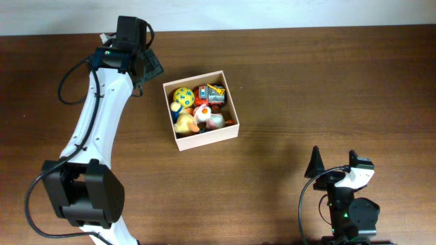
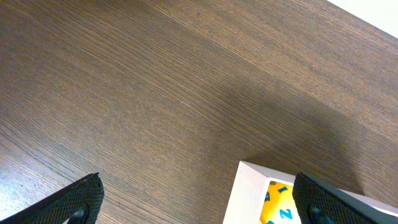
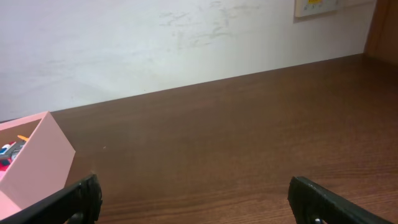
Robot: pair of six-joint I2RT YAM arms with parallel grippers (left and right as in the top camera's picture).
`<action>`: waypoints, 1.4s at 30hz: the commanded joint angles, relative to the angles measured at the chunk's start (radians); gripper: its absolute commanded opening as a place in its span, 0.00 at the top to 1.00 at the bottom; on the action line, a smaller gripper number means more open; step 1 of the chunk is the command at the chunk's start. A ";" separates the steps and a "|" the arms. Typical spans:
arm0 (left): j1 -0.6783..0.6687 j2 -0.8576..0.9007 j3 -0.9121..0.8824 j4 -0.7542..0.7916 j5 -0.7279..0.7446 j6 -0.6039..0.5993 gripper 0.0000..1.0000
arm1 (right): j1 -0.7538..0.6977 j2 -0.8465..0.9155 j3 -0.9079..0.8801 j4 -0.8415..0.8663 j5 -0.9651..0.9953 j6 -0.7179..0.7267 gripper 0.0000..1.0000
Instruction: Pack container
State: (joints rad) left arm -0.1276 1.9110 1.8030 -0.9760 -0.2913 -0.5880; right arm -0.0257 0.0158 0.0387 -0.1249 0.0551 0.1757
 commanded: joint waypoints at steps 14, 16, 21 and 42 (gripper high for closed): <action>0.002 -0.015 0.012 0.002 0.000 -0.011 0.01 | -0.009 -0.011 -0.013 0.005 -0.006 -0.006 0.01; -0.005 -0.036 0.012 0.002 0.000 -0.011 0.01 | -0.009 -0.011 -0.013 0.006 -0.006 -0.006 0.01; -0.077 -0.226 0.011 0.002 0.000 -0.011 0.01 | -0.009 -0.011 -0.013 0.005 -0.006 -0.006 0.01; -0.092 -1.260 -0.424 0.000 -0.168 -0.011 0.01 | -0.009 -0.011 -0.013 0.005 -0.006 -0.006 0.01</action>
State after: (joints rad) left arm -0.2646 0.7265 1.4940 -0.9764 -0.4049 -0.5922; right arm -0.0257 0.0158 0.0387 -0.1230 0.0544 0.1757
